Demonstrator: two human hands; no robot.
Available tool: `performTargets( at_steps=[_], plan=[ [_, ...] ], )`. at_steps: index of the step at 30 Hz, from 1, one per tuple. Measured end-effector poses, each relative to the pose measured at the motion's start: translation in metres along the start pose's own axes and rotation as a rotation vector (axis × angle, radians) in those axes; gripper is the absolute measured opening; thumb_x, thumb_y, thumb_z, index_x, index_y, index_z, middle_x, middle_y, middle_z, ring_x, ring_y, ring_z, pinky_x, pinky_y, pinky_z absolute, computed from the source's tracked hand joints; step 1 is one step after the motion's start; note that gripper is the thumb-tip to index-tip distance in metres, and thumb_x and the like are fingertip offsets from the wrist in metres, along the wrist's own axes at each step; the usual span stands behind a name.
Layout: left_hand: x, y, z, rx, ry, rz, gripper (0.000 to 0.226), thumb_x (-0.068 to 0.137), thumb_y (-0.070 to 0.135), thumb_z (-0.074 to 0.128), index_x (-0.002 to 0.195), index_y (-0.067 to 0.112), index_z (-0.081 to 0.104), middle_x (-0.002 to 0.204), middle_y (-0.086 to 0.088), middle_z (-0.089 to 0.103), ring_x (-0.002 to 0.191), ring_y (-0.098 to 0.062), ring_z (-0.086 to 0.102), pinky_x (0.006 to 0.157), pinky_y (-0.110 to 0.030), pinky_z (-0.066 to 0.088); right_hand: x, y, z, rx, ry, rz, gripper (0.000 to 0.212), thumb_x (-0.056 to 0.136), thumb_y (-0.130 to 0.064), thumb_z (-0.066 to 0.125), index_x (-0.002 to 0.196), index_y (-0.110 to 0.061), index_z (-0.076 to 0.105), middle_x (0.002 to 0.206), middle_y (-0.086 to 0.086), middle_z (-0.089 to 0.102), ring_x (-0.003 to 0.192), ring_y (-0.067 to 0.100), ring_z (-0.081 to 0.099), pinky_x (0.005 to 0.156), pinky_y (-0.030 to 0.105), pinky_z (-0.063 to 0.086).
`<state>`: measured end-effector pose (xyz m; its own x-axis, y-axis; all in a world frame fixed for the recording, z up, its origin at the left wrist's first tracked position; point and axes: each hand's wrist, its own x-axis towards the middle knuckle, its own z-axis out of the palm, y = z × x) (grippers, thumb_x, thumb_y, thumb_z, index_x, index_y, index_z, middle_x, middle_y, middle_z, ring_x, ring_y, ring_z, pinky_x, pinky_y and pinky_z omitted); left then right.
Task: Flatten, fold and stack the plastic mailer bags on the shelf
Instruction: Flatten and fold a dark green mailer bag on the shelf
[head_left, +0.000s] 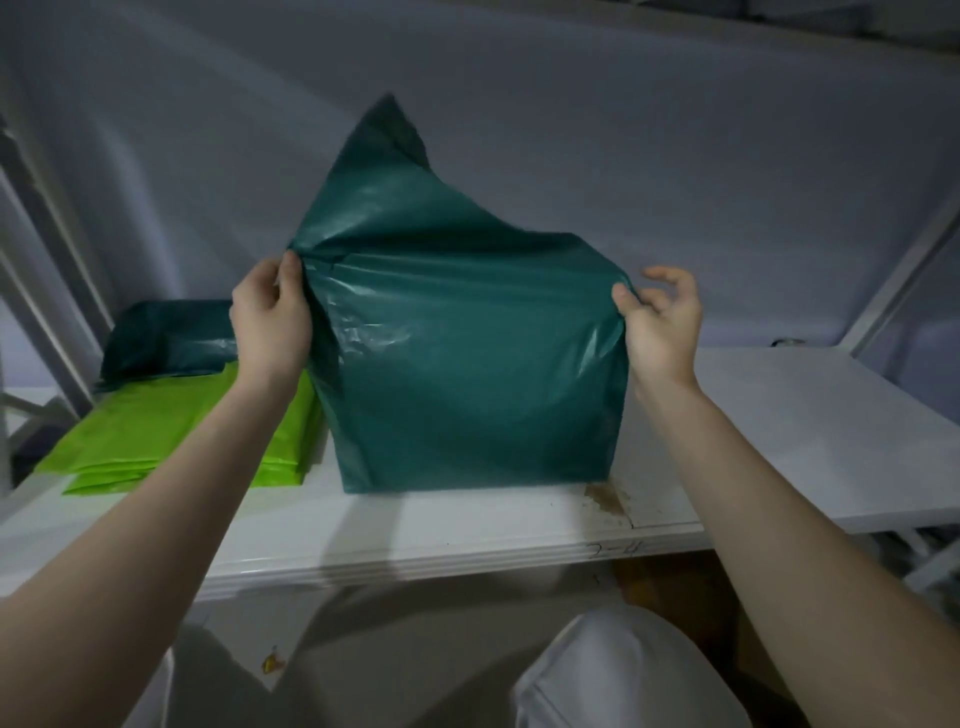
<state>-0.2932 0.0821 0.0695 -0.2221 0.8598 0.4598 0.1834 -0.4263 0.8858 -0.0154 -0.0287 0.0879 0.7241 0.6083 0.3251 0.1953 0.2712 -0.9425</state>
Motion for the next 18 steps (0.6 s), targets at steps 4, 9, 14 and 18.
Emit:
performTargets(
  at_steps=[4,9,14,18],
  plan=[
    [0.002,0.000,0.001,-0.012,0.026,-0.080,0.038,0.096,0.032,0.041,0.060,0.020,0.037,0.060,0.005,0.037,0.057,-0.006,0.033,0.064,-0.030,0.029,0.000,-0.002,0.003,-0.055,0.042,-0.089,0.026,0.089,-0.008,0.058,0.082,-0.031,0.046,0.063,-0.006,0.053,0.068,0.013,0.051,0.094,0.042,0.045],
    [0.009,0.001,-0.004,-0.052,0.067,-0.037,0.022,0.091,0.036,0.048,0.079,0.019,0.055,0.074,0.005,0.057,0.077,-0.012,0.053,0.074,-0.030,0.043,-0.001,-0.007,0.003,-0.102,0.061,-0.201,0.029,0.089,-0.008,0.057,0.081,-0.034,0.047,0.066,-0.008,0.052,0.060,0.008,0.045,0.075,0.029,0.042],
    [0.012,-0.001,-0.002,-0.014,0.067,-0.002,0.018,0.090,0.033,0.050,0.099,0.020,0.060,0.082,0.002,0.060,0.081,-0.019,0.058,0.082,-0.033,0.048,-0.004,-0.004,0.005,-0.194,0.052,-0.241,0.023,0.090,-0.002,0.052,0.087,-0.023,0.060,0.082,-0.007,0.060,0.066,0.004,0.051,0.069,0.025,0.045],
    [0.012,-0.022,0.004,-0.044,-0.039,-0.067,0.028,0.088,0.024,0.049,0.114,0.034,0.055,0.085,-0.009,0.058,0.076,-0.020,0.054,0.082,-0.034,0.048,-0.002,0.016,0.006,-0.254,-0.031,-0.121,0.030,0.091,0.002,0.045,0.104,-0.010,0.070,0.109,-0.001,0.066,0.082,0.015,0.061,0.078,0.025,0.050]
  ],
)
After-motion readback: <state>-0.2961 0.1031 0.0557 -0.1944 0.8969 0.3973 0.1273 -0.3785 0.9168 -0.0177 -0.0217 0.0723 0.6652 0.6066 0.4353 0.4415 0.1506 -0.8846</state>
